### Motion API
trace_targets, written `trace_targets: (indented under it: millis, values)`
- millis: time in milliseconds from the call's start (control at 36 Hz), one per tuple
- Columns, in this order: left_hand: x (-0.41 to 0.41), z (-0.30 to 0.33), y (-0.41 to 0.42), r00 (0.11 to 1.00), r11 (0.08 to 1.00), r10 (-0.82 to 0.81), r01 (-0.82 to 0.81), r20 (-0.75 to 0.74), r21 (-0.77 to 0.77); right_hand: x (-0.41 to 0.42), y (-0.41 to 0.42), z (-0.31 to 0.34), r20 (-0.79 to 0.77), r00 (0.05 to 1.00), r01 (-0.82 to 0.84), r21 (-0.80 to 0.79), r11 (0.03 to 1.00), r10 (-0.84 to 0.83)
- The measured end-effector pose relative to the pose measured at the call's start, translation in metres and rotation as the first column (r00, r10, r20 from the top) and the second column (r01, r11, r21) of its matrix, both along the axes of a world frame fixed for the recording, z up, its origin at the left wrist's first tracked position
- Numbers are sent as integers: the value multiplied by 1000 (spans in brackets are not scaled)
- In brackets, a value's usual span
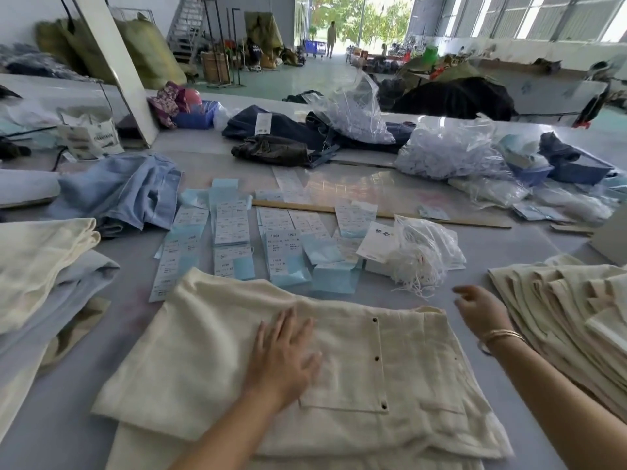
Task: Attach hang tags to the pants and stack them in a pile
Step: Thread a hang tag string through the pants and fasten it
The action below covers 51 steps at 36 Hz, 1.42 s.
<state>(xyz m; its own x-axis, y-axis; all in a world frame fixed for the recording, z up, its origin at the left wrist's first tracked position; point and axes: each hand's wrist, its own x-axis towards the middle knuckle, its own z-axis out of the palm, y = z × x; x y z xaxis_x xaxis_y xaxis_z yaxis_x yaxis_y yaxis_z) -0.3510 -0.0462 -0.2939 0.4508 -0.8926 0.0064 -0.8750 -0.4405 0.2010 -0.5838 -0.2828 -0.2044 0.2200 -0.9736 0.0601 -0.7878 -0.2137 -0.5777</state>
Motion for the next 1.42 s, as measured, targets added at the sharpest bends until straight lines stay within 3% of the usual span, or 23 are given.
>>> trace_targets:
  millis: [83, 139, 222, 472, 750, 861, 1028, 1278, 1361, 1417]
  values:
    - [1, 0, -1, 1000, 999, 15, -15, 3, -36, 50, -4, 2, -29, 966, -258, -169, 951, 257]
    - [1, 0, -2, 1000, 999, 15, -15, -2, -51, 84, -10, 2, -167, 919, -388, -216, 896, 358]
    - [1, 5, -2, 1000, 996, -3, 5, 23, -85, 128, -25, 3, -415, 827, -501, -238, 832, 379]
    - [1, 12, 2, 1000, 992, -5, 8, 21, -128, 170, -63, -9, -734, 606, -517, -68, 853, 308]
    - [1, 19, 2, 996, 997, 7, -14, -90, -70, 159, -68, -13, -807, 535, -592, -149, 792, 248]
    - [2, 18, 2, 996, 997, 15, -21, -83, -77, 165, -66, -9, -765, 602, -501, -139, 854, 229]
    - [0, 15, 2, 997, 993, 29, -36, -66, -109, 174, -69, 4, -565, 792, -324, -68, 944, 231]
    - [0, 14, 0, 998, 990, 22, -30, -63, -135, 165, -71, 3, -425, 863, -279, 49, 959, 273]
    - [1, 15, 0, 998, 986, 30, -39, -59, -164, 163, -74, 4, -255, 933, -242, 72, 968, 252]
    - [4, 18, -2, 997, 983, 34, -46, -75, -179, 159, -69, 8, -70, 982, -177, -9, 984, 176]
